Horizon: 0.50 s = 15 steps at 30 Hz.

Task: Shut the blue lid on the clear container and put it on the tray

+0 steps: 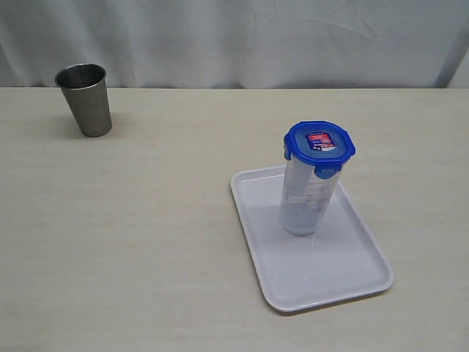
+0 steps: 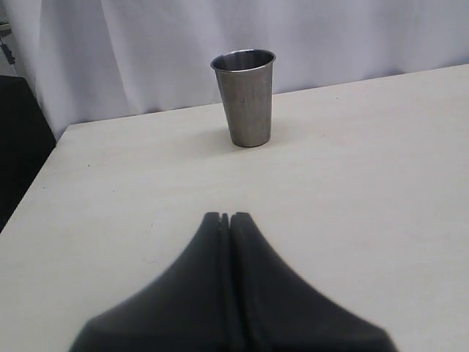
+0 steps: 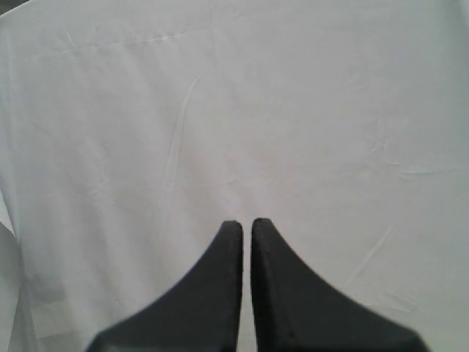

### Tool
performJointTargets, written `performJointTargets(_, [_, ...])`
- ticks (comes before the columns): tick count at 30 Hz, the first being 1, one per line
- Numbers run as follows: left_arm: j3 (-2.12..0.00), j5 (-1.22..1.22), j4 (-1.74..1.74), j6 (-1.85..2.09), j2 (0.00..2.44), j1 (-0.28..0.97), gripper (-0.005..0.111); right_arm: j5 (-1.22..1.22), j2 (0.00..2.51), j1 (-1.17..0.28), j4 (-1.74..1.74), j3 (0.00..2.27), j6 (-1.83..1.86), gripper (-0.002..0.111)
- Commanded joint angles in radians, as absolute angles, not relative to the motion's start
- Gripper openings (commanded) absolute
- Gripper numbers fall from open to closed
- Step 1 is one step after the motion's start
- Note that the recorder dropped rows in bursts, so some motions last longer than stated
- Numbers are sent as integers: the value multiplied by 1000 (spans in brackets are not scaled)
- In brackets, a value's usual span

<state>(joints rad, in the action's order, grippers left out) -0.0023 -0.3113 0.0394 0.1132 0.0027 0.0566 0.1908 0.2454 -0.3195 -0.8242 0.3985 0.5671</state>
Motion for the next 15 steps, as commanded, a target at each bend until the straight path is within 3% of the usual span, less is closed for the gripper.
performJointTargets(1, [0, -308, 33, 115, 0, 54, 0, 270, 195, -314, -731, 314, 456, 4])
performJointTargets(9, [0, -308, 33, 115, 0, 54, 0, 436, 4, -314, -686, 111, 376, 4])
performJointTargets(15, [0, -308, 33, 115, 0, 54, 0, 545, 0, -287, -515, 0, 264, 4])
